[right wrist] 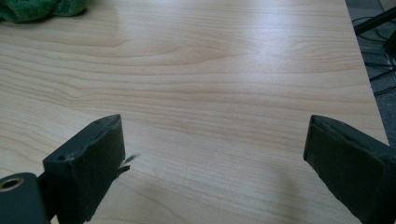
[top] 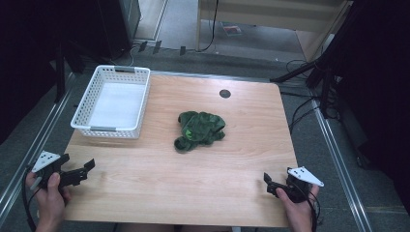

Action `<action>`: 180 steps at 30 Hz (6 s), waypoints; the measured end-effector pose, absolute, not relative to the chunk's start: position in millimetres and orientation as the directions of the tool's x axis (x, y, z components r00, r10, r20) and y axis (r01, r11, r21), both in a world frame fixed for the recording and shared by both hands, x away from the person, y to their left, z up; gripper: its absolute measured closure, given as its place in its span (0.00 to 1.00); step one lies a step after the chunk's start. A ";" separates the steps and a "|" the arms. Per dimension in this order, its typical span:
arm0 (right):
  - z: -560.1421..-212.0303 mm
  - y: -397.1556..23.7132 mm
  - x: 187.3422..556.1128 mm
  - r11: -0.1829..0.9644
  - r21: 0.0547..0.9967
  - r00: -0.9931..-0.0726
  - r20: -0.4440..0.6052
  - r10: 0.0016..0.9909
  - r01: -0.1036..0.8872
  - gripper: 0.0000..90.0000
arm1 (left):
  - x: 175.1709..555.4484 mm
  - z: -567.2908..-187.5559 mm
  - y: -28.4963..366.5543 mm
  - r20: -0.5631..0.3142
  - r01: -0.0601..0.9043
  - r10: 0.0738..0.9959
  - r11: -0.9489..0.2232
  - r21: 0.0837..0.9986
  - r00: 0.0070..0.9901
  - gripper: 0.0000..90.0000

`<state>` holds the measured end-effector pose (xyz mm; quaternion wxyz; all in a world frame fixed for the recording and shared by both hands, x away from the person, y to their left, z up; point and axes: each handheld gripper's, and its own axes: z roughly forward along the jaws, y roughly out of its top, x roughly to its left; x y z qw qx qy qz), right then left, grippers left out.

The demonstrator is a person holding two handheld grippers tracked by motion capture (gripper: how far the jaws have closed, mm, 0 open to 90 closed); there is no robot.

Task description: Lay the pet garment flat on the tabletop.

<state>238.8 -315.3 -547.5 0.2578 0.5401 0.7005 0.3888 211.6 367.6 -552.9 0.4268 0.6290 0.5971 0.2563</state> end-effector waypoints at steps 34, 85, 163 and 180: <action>-483.8 -171.8 295.3 0.199 0.863 -0.466 0.047 0.884 0.464 0.08 | 211.9 -552.8 367.0 -0.184 0.528 0.968 0.069 0.847 0.168 0.00; -490.2 -77.1 325.7 0.331 0.846 -0.560 -0.048 0.827 0.417 0.93 | 243.3 -487.2 237.1 -0.184 0.441 0.896 -0.014 0.897 0.404 0.00; -497.2 -180.1 306.6 0.118 0.813 -0.517 0.243 0.821 0.570 0.55 | 299.2 -514.5 149.0 -0.386 0.663 0.763 -0.073 0.745 0.518 0.45; -530.5 -132.0 387.1 0.305 0.710 -0.533 0.116 0.838 0.634 0.91 | 374.7 -534.2 90.9 -0.195 0.717 0.855 -0.254 0.649 0.480 0.62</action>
